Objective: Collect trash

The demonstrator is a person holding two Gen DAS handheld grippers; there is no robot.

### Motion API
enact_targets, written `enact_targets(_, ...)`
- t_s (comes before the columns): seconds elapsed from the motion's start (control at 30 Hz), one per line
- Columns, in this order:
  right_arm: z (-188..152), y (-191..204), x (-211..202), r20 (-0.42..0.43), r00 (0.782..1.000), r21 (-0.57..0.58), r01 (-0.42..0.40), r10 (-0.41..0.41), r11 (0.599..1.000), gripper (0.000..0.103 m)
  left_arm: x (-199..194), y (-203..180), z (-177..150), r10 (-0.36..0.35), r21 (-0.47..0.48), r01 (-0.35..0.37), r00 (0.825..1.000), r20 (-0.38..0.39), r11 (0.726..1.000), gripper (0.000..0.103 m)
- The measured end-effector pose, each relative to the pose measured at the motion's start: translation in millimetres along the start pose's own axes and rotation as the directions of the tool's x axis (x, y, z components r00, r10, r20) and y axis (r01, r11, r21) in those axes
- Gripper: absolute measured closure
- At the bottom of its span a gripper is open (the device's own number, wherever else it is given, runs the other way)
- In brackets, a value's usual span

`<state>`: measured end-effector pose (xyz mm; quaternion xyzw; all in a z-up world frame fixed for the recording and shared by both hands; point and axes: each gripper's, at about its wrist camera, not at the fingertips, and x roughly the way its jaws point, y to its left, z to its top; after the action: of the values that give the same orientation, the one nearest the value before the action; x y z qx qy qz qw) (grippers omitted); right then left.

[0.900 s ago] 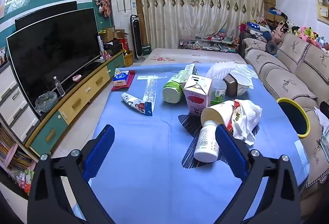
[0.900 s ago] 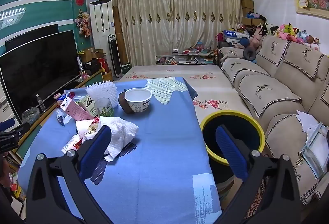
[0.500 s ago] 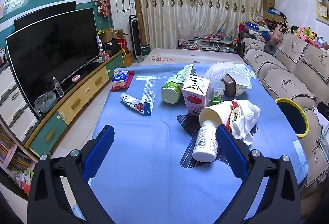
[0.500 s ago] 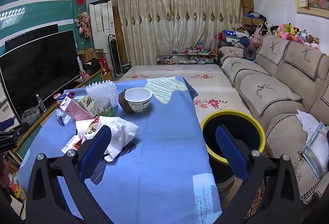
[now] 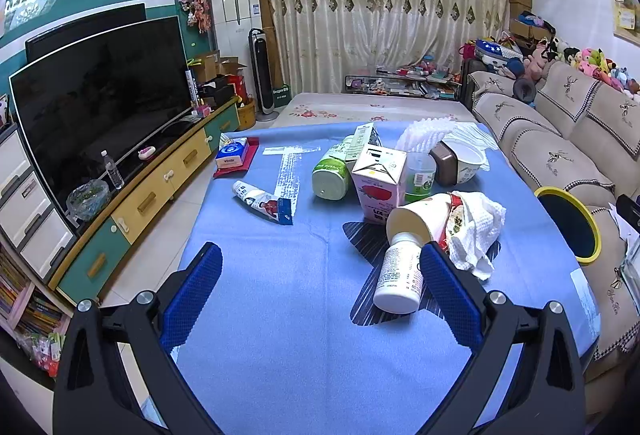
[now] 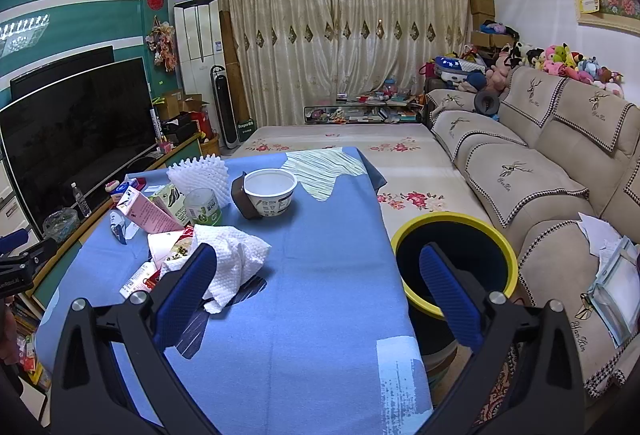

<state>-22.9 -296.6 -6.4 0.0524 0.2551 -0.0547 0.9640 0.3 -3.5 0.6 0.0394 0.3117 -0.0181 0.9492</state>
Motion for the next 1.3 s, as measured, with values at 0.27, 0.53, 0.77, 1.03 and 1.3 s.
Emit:
enact_targets(0.27, 0, 0, 0, 0.0, 1.0, 0.001, -0.001, 0.001, 1.0, 0.006, 1, -1, 0, -0.001, 0.0, 0.001, 1.0, -0.001, 1.0, 0.005)
enact_targets(0.53, -1, 1, 3, -0.006, 1.0, 0.003, -0.003, 0.003, 1.0, 0.006, 1, -1, 0, 0.001, 0.001, -0.001, 1.0, 0.0, 1.0, 0.005)
enact_targets(0.77, -7, 2, 4, -0.007, 1.0, 0.003, -0.004, 0.004, 1.0, 0.006, 1, -2, 0, 0.0, 0.004, 0.0, 1.0, 0.0, 1.0, 0.005)
enact_targets(1.03, -7, -1, 7, -0.01, 1.0, 0.004, -0.005, 0.005, 1.0, 0.006, 1, -2, -1, 0.0, 0.003, 0.0, 1.0, 0.0, 1.0, 0.005)
enact_targets(1.3, -6, -2, 12, -0.014, 1.0, 0.014, -0.007, 0.007, 1.0, 0.006, 1, -2, -3, 0.005, 0.008, -0.005, 1.0, 0.002, 1.0, 0.005)
